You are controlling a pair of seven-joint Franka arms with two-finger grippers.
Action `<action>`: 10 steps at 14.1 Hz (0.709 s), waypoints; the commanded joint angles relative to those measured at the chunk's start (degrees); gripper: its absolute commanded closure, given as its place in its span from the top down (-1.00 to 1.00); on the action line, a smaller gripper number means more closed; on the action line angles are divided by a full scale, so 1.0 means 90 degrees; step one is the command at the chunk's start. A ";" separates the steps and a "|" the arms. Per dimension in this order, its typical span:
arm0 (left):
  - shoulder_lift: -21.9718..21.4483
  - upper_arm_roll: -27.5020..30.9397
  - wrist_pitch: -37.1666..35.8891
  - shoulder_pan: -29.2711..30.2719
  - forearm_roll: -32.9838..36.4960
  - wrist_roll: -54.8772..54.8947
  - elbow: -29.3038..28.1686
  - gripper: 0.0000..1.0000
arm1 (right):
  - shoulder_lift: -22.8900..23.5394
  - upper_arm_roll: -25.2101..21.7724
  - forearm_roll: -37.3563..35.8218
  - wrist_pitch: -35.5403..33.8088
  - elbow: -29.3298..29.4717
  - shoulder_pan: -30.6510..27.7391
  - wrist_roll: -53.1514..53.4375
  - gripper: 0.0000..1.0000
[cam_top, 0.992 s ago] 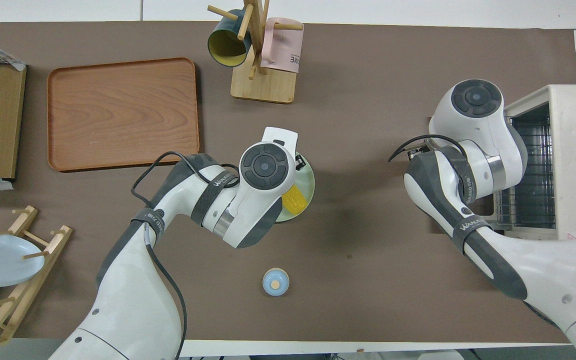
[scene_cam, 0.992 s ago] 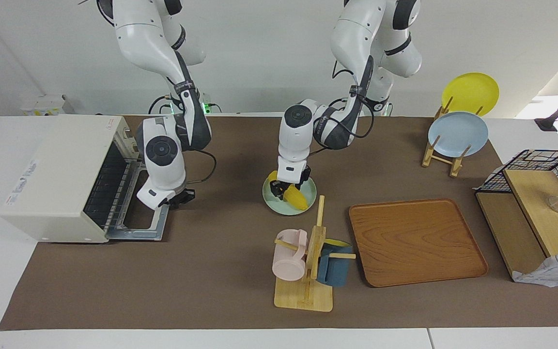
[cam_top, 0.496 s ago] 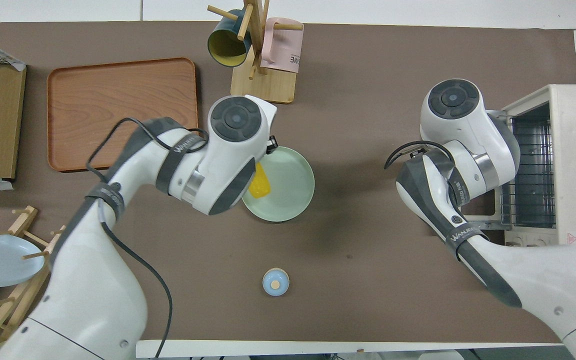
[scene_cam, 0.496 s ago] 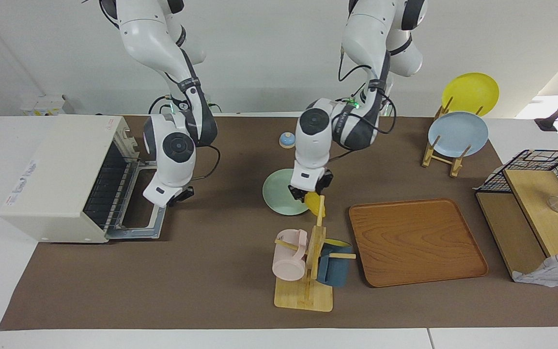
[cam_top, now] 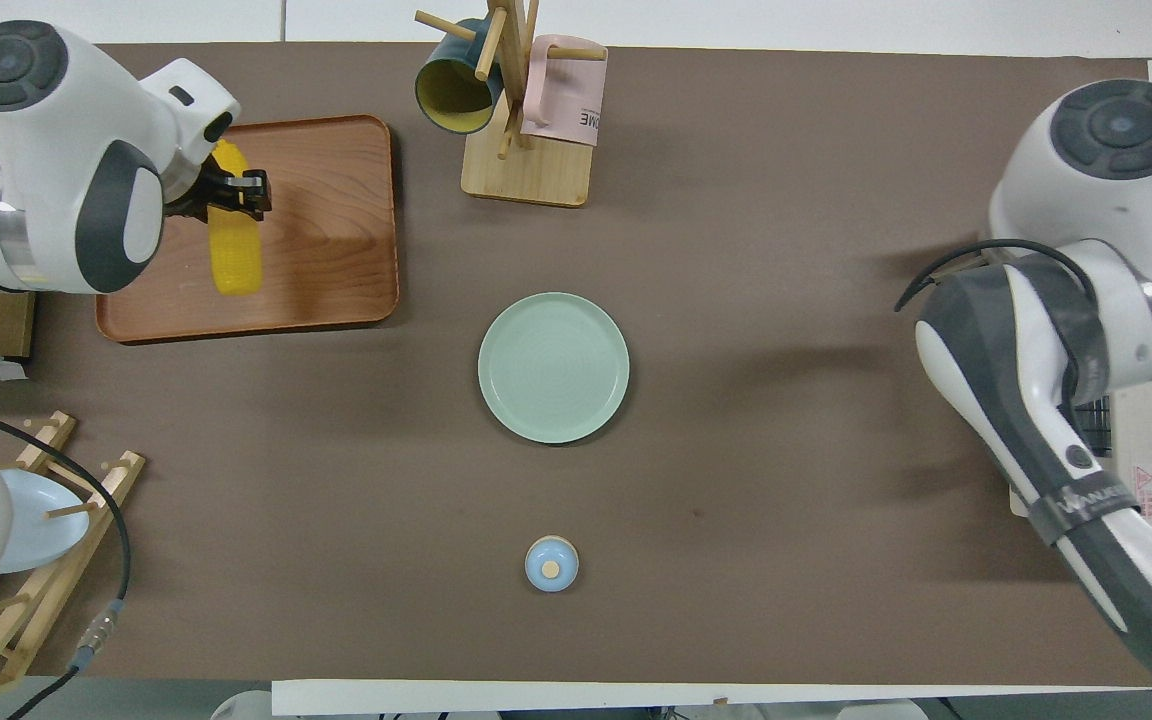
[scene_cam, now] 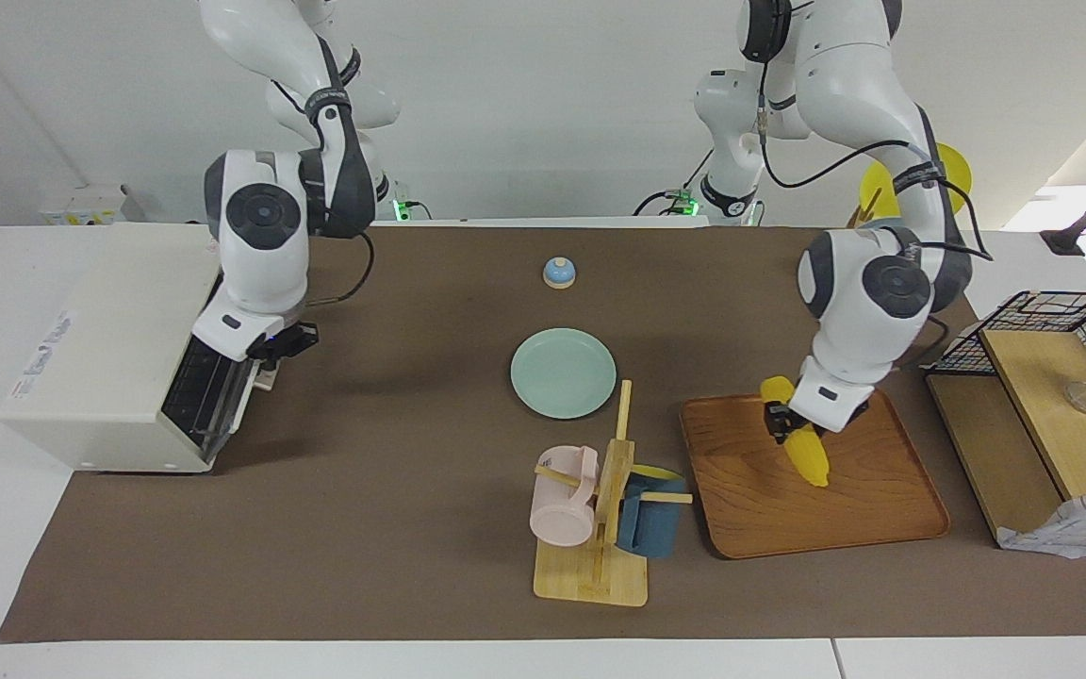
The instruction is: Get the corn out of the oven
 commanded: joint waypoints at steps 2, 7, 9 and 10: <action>0.0047 -0.0082 0.0214 0.0014 0.0013 0.0075 -0.0123 0.98 | -0.0564 0.0015 0.0757 -0.0398 -0.0039 -0.0483 -0.0637 -0.36; -0.0858 0.0025 -0.0886 0.0111 0.0023 0.0016 -0.0055 1.00 | -0.0996 -0.0014 0.1815 -0.1480 0.0935 -0.0572 -0.0579 1.00; -0.1260 0.0113 -0.1696 0.0111 0.0062 -0.0043 0.0023 1.00 | -0.0957 -0.0014 0.1815 -0.2134 0.1463 -0.0581 -0.0434 1.00; -0.1474 0.0220 -0.2242 0.0111 0.0081 -0.0024 0.0217 1.00 | -0.0947 -0.0014 0.1806 -0.2399 0.1572 -0.0610 -0.0249 1.00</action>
